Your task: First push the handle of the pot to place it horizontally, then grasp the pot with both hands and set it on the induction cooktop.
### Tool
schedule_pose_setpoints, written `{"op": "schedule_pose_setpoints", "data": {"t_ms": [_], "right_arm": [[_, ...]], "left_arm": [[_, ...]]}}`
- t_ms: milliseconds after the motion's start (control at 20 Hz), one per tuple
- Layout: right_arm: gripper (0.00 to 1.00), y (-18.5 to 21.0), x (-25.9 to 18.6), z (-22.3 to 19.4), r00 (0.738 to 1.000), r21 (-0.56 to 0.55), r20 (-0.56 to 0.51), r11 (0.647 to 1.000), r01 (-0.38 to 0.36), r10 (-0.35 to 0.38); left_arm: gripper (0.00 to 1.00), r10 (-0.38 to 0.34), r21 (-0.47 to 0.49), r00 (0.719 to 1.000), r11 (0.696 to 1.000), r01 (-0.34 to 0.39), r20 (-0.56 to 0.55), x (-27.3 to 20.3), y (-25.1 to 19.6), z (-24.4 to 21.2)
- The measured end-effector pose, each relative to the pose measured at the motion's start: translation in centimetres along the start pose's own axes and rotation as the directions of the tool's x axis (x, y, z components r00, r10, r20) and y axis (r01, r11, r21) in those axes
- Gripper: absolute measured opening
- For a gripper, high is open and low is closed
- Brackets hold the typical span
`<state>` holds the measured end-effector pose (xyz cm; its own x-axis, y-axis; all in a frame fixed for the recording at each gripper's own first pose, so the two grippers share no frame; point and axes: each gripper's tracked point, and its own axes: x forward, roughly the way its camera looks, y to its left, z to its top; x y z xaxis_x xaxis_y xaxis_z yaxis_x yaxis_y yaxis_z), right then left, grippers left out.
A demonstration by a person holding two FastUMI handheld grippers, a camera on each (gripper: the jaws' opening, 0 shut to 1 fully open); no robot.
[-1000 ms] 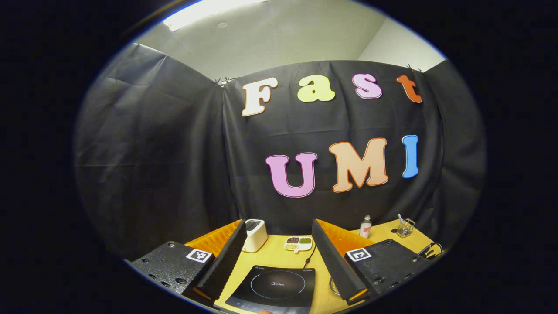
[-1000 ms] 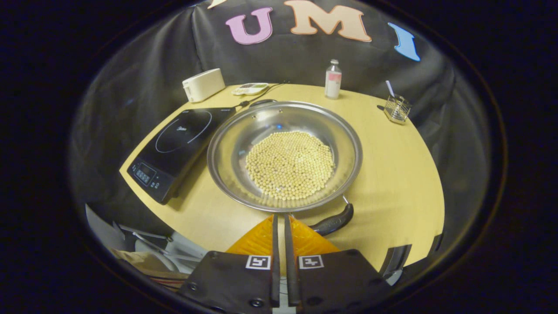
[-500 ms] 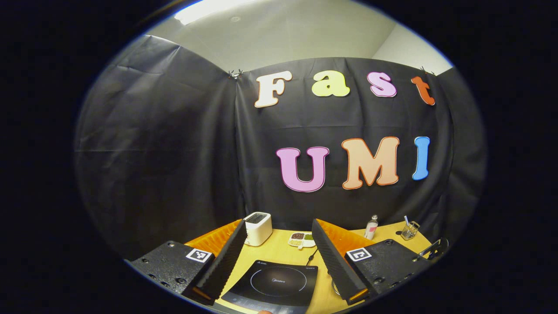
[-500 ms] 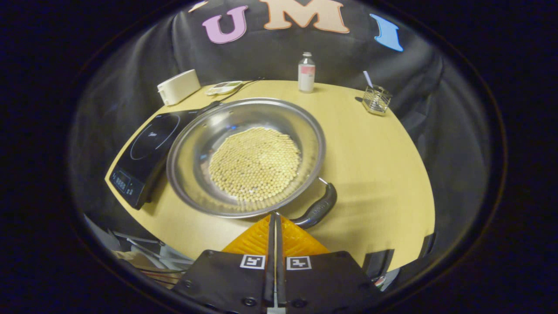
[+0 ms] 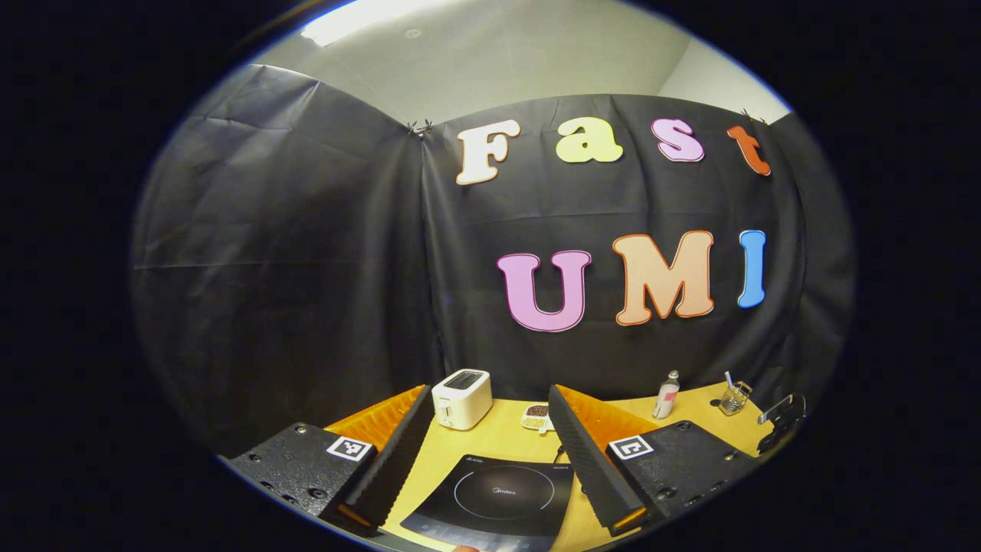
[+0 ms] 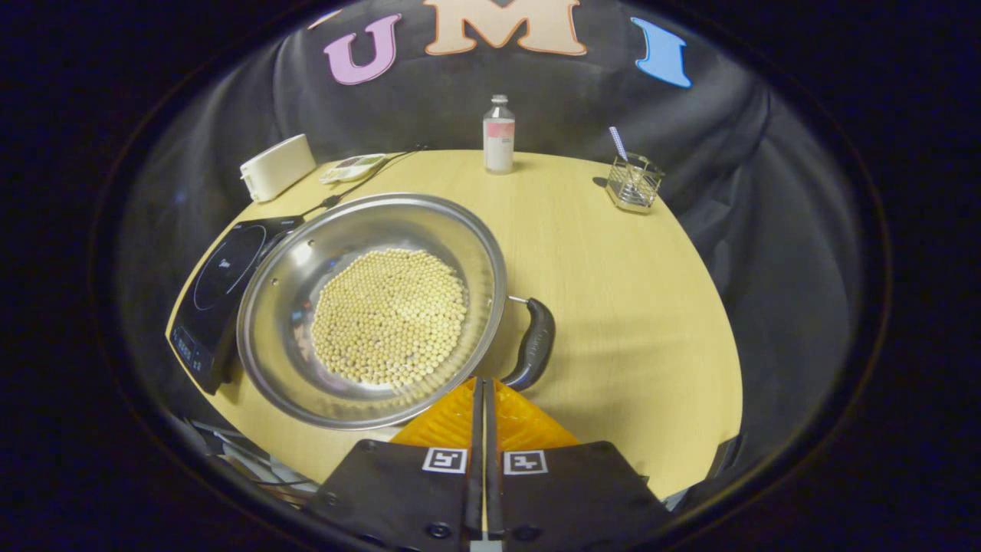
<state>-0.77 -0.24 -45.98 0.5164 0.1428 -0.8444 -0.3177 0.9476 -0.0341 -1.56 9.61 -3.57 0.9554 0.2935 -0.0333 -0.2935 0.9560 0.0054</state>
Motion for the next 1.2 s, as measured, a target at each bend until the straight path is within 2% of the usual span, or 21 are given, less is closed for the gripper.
{"op": "schedule_pose_setpoints", "data": {"t_ms": [250, 300, 550, 600, 850, 900, 1050, 1100, 1200], "right_arm": [[0.09, -0.2, -0.7, 0.2, 1.000, 0.020, 0.027, 1.000, 0.004, -0.005], [0.04, -0.4, -1.1, 0.2, 0.999, 0.027, 0.038, 1.000, 0.006, -0.007], [0.04, -1.2, -2.3, 0.9, 0.997, 0.056, 0.078, 0.998, 0.019, -0.024], [0.09, -1.4, -2.5, 0.9, 0.996, 0.061, 0.083, 0.998, 0.022, -0.027], [0.09, -2.0, -3.8, 2.3, 0.990, 0.110, 0.130, 0.993, 0.033, -0.047], [0.04, -2.0, -4.0, 2.9, 0.988, 0.124, 0.144, 0.992, 0.031, -0.049], [0.33, -2.4, -4.2, 3.9, 0.984, 0.153, 0.169, 0.988, 0.032, -0.058], [0.31, -2.4, -4.4, 4.4, 0.982, 0.159, 0.179, 0.987, 0.034, -0.063], [0.54, -2.6, -4.3, 4.9, 0.980, 0.177, 0.188, 0.984, 0.030, -0.064]], "left_arm": [[0.96, -0.017, 0.011, 1.000, 1.000, 0.018, -0.026, 0.3, -0.9, -1.2], [0.96, -0.023, 0.010, 0.999, 1.000, 0.024, -0.031, 0.4, -1.1, -1.4], [0.97, -0.064, 0.009, 0.997, 0.998, 0.064, -0.050, 1.2, -2.7, -2.3], [0.97, -0.071, 0.009, 0.996, 0.997, 0.071, -0.052, 1.4, -3.0, -2.4], [0.97, -0.126, 0.007, 0.988, 0.992, 0.127, -0.090, 2.3, -4.9, -4.1], [0.97, -0.139, 0.006, 0.985, 0.990, 0.140, -0.100, 2.6, -5.4, -4.5], [0.97, -0.174, 0.005, 0.973, 0.984, 0.176, -0.153, 3.6, -6.8, -6.6], [0.97, -0.187, 0.003, 0.968, 0.982, 0.190, -0.167, 4.0, -7.4, -7.2], [0.96, -0.214, -0.002, 0.956, 0.976, 0.218, -0.202, 4.6, -8.5, -8.5]]}}
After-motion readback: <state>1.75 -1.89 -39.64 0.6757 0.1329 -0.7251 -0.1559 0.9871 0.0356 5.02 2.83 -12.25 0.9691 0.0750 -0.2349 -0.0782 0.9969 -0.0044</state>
